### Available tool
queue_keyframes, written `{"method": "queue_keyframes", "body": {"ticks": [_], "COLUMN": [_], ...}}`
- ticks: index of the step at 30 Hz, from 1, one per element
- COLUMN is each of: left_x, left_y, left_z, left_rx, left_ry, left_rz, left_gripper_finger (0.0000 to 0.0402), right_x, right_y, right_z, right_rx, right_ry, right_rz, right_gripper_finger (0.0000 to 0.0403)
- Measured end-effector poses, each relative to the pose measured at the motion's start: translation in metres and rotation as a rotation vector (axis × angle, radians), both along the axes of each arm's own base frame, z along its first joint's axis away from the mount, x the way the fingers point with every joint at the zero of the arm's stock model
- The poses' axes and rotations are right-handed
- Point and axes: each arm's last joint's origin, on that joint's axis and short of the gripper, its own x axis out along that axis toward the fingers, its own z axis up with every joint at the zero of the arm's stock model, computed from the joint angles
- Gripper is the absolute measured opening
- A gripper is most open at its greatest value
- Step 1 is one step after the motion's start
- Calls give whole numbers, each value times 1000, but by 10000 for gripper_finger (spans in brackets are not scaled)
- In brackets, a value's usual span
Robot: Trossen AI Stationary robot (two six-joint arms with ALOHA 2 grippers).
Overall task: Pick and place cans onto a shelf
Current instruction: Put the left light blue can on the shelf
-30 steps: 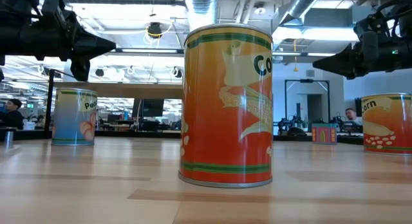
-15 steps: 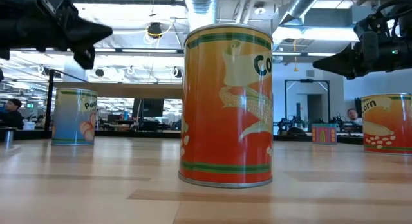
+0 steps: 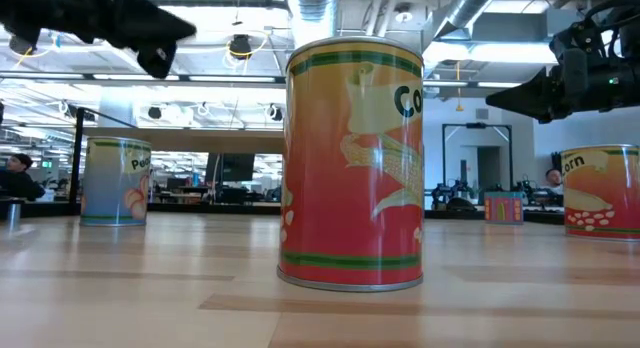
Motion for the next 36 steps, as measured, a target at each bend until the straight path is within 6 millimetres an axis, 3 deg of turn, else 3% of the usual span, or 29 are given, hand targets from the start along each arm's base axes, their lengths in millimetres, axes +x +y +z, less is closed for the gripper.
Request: {"method": "queue_keyframes", "body": {"ticks": [10, 17, 20, 28, 36], "left_x": [35, 34, 32, 29, 40], "left_y": [-24, -35, -38, -52, -68], "left_z": [33, 50, 50, 42, 22], "left_rx": [6, -21, -65, -138, 27], "left_ry": [455, 790, 856, 956, 1043], "left_rz": [63, 161, 202, 198, 228], "left_gripper_finger": [0, 0, 3, 78, 151], "right_x": [0, 0, 0, 0, 0], "right_y": [0, 0, 0, 0, 0], "right_z": [0, 0, 0, 0, 0], "right_rx": [0, 0, 0, 0, -1], "right_ry": [0, 0, 0, -1, -3], "right_rz": [0, 0, 0, 0, 0], "right_gripper_finger": [33, 33, 33, 33, 33]}}
